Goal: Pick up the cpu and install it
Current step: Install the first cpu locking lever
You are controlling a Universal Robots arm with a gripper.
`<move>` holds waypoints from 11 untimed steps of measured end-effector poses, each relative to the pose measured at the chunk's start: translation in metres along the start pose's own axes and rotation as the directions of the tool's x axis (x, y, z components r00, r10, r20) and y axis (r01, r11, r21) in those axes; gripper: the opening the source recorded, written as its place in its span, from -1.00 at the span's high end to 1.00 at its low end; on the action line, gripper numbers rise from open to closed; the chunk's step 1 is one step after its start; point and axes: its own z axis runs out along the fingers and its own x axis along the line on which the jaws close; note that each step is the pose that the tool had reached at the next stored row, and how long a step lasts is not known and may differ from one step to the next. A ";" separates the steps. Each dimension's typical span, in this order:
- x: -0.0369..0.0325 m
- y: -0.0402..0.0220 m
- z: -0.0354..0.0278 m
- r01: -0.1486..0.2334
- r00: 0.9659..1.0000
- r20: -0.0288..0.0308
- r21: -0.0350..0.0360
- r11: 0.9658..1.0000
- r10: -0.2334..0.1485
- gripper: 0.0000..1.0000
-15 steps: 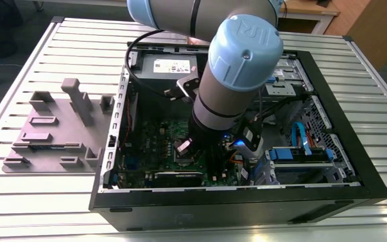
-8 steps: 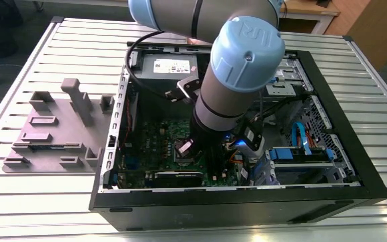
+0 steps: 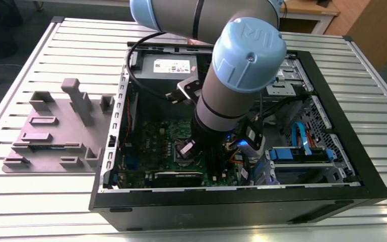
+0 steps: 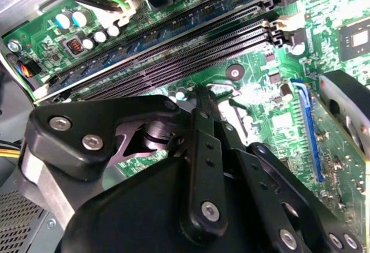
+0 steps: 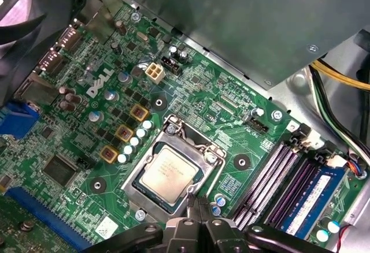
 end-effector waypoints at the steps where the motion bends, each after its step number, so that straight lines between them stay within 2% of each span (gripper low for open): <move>1: 0.0002 -0.0002 0.0001 0.002 1.000 0.000 0.000 1.000 -0.002 0.79; 11: 0.0024 -0.0037 0.0004 0.028 1.000 -0.004 0.000 1.000 -0.028 0.79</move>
